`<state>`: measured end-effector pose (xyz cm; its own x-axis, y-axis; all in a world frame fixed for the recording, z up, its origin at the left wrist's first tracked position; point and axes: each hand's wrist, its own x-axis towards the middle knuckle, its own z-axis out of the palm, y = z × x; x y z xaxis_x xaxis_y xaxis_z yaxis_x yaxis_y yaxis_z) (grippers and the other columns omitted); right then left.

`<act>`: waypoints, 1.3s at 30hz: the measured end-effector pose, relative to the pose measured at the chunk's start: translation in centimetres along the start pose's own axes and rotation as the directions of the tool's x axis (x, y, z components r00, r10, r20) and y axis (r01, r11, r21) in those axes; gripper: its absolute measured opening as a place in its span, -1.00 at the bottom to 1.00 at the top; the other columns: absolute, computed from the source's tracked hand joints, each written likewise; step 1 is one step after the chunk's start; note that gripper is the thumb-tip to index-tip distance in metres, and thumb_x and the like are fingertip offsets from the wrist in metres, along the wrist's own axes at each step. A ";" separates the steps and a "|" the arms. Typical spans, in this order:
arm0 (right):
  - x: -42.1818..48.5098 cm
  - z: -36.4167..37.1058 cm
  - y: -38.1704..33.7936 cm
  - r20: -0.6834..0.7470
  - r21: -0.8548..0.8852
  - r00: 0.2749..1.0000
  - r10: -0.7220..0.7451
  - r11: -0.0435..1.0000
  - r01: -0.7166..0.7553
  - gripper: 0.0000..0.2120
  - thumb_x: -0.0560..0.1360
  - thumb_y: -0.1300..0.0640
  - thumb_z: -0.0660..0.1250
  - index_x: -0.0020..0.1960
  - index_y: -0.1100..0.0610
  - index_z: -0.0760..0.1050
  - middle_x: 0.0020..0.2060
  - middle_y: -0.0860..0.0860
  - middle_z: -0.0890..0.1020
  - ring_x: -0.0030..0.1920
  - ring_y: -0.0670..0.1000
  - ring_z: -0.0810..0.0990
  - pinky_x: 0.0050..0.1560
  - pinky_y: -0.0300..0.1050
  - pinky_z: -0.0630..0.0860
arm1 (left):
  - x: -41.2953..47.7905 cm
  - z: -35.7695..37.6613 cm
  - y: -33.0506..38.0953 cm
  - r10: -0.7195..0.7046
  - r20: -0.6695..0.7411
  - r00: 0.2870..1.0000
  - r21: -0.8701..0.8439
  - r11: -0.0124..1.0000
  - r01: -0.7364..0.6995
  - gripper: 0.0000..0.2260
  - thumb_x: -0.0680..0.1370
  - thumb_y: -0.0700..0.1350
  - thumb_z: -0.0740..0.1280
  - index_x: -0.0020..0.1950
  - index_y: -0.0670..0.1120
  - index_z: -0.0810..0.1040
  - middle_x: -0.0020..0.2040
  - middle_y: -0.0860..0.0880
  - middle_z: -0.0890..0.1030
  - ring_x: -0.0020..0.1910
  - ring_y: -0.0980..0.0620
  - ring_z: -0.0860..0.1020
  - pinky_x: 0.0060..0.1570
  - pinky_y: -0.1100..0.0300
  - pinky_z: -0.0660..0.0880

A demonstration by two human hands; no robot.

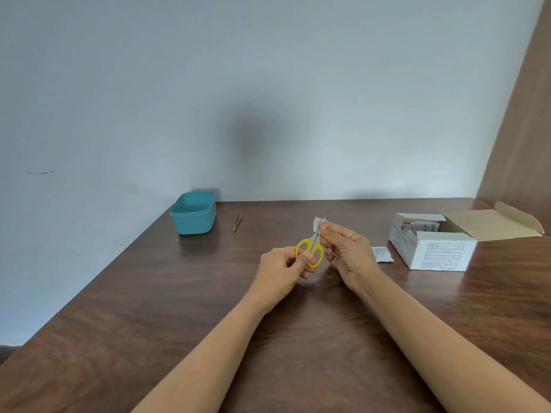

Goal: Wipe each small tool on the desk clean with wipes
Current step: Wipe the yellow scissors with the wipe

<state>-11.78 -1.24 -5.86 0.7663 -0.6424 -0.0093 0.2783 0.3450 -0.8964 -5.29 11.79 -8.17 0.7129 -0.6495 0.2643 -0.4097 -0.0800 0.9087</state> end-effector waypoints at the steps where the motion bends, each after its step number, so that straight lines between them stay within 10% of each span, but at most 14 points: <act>1: 0.0 0.0 -0.1 0.015 -0.045 1.000 -0.003 0.999 0.003 -0.94 0.42 0.20 0.44 -0.11 0.15 0.65 -0.37 -0.03 0.64 -0.35 -0.14 0.52 -0.35 -0.33 0.44 | 0.0 0.0 0.0 0.002 -0.004 1.000 0.002 1.000 -0.002 -0.79 0.60 -0.12 0.27 -0.09 -0.11 0.69 -0.24 0.03 0.68 -0.33 0.23 0.58 -0.27 0.36 0.47; 14: 0.3 -0.2 -0.1 0.061 -0.069 0.995 0.078 0.995 -0.074 -0.71 0.28 0.06 0.51 -0.06 0.18 0.65 -0.34 0.02 0.59 -0.35 -0.09 0.50 -0.33 -0.27 0.43 | -0.4 0.1 0.5 -0.004 0.025 1.000 0.051 0.999 0.003 -0.81 0.59 -0.09 0.29 -0.14 -0.06 0.67 -0.23 0.01 0.70 -0.33 0.25 0.58 -0.28 0.38 0.48; 39: 0.9 -0.4 -0.9 -0.121 0.056 0.992 0.026 0.998 -0.020 -0.91 0.41 0.13 0.47 -0.22 0.11 0.60 -0.47 -0.08 0.55 -0.42 -0.17 0.45 -0.39 -0.28 0.24 | -0.7 0.0 1.3 0.002 0.096 0.995 0.079 0.997 -0.010 -0.74 0.60 -0.10 0.28 -0.27 -0.01 0.64 -0.29 0.05 0.68 -0.37 0.22 0.55 -0.29 0.44 0.42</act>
<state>-11.58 -2.36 -5.25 0.6976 -0.7113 -0.0864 0.2953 0.3953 -0.8698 -6.33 12.08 -7.14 0.6540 -0.7194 0.2341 -0.4602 -0.1327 0.8778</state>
